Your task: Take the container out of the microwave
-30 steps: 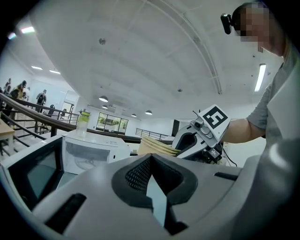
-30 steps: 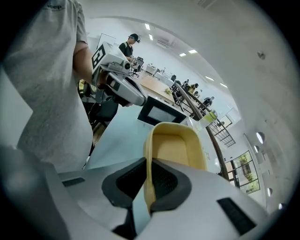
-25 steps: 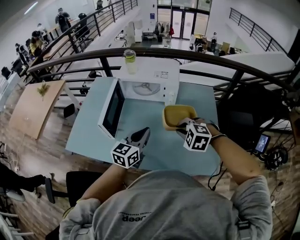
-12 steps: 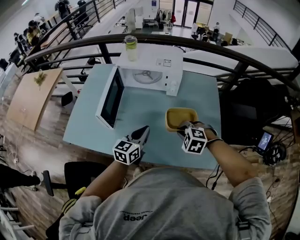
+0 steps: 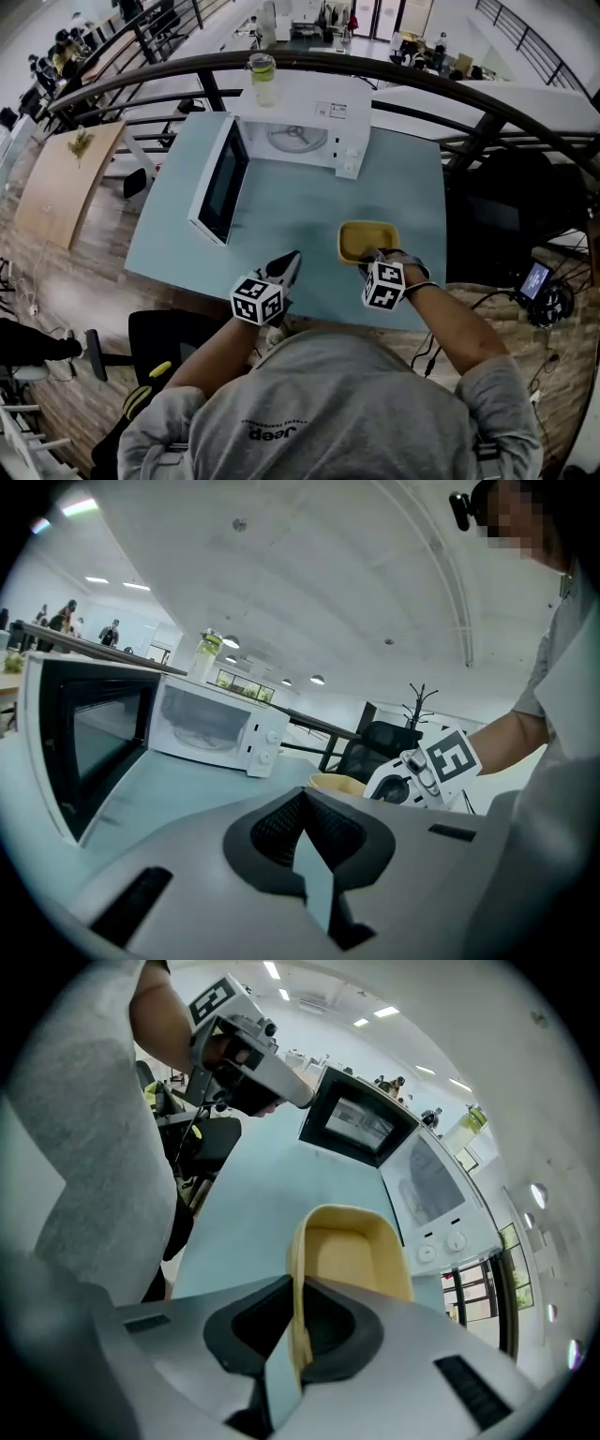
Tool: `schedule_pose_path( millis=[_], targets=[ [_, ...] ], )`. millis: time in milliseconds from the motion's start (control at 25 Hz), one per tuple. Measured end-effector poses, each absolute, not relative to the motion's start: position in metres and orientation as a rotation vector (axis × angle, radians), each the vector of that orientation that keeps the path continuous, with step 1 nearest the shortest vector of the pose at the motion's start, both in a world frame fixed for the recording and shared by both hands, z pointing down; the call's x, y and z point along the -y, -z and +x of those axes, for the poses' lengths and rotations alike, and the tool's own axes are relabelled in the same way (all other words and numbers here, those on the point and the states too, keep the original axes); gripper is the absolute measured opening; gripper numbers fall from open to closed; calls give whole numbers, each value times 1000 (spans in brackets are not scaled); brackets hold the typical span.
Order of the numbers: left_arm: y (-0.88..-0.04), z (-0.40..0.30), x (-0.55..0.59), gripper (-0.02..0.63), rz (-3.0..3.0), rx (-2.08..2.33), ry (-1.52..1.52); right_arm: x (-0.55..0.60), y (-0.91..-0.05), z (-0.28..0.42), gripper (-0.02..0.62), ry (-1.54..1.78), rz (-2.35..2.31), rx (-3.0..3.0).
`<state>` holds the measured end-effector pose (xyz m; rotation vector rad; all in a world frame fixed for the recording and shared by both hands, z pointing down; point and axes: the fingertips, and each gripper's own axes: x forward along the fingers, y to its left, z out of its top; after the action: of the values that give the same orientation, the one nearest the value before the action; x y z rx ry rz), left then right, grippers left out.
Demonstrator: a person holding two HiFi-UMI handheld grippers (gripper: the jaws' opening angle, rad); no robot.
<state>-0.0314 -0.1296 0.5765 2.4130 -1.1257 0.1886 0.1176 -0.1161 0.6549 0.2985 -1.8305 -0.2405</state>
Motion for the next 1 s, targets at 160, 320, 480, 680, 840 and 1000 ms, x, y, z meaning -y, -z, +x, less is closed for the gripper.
schedule_pose_path(
  millis=[160,320,480,680,840,1000],
  targets=[
    [-589,-36,125,8,2379,1127,-208,111,-672,120,38,225,303,1819],
    [-599,-40,120,8,2360,1122,-237,107,-689,122,38,200,314,1814],
    [-605,-43,114,8,2348,1113,-266,103,-706,124,38,186,314,1800],
    [-612,-45,107,8,2338,1100,-297,98,-727,125,38,182,313,1784],
    [-614,-47,104,8,2330,1094,-311,96,-734,125,38,178,323,1780],
    [-618,-47,102,8,2326,1086,-328,96,-742,124,38,190,329,1775]
  ],
)
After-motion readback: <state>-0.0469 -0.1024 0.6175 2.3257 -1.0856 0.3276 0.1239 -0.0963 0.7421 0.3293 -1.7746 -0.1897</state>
